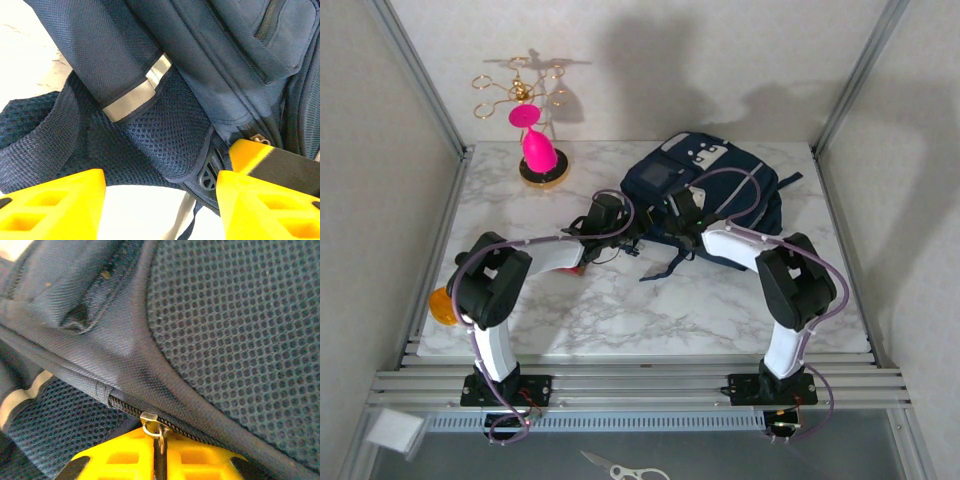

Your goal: Pack books, pencil case, and school supplies into a backpack

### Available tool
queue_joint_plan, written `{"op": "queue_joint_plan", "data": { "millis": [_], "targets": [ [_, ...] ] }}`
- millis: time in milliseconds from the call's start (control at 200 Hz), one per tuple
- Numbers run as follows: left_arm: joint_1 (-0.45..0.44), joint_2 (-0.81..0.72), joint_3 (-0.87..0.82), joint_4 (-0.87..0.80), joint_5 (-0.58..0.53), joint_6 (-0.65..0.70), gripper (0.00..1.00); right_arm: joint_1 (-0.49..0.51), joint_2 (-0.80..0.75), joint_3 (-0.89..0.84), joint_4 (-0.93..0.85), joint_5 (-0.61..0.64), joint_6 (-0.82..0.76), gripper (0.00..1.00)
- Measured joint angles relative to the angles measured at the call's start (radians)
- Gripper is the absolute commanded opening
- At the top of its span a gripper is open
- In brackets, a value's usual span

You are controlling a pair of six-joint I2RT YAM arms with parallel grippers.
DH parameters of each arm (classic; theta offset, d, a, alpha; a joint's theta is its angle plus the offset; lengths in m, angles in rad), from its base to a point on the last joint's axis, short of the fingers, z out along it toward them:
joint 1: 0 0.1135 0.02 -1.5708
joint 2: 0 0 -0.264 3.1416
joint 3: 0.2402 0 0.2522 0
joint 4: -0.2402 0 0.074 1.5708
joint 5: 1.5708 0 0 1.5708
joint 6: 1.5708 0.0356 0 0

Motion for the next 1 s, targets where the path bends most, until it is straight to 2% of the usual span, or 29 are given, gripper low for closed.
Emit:
{"op": "queue_joint_plan", "data": {
  "millis": [230, 345, 466, 566, 826, 1001],
  "targets": [
    [-0.011, 0.08, 0.019, 0.1, -0.011, -0.122, 0.65, 0.0, -0.079, -0.042, 0.017, -0.04, -0.015, 0.03],
    [-0.036, 0.13, 0.067, 0.103, -0.045, -0.18, 0.59, 0.0, -0.079, -0.043, 0.016, -0.072, -0.014, 0.01],
    [-0.05, 0.145, 0.061, 0.153, -0.089, -0.242, 0.55, 0.0, -0.079, -0.043, 0.002, -0.088, -0.006, 0.01],
    [-0.05, 0.158, 0.061, 0.177, -0.109, -0.275, 0.49, 0.0, -0.086, -0.051, -0.016, -0.1, 0.004, 0.01],
    [-0.055, 0.09, -0.039, 0.231, -0.111, -0.358, 0.45, -0.002, -0.186, -0.134, -0.031, -0.143, 0.001, 0.0],
    [-0.069, 0.07, -0.042, 0.257, -0.128, -0.397, 0.47, -0.005, -0.195, -0.138, -0.035, -0.168, 0.0, 0.0]
  ]
}}
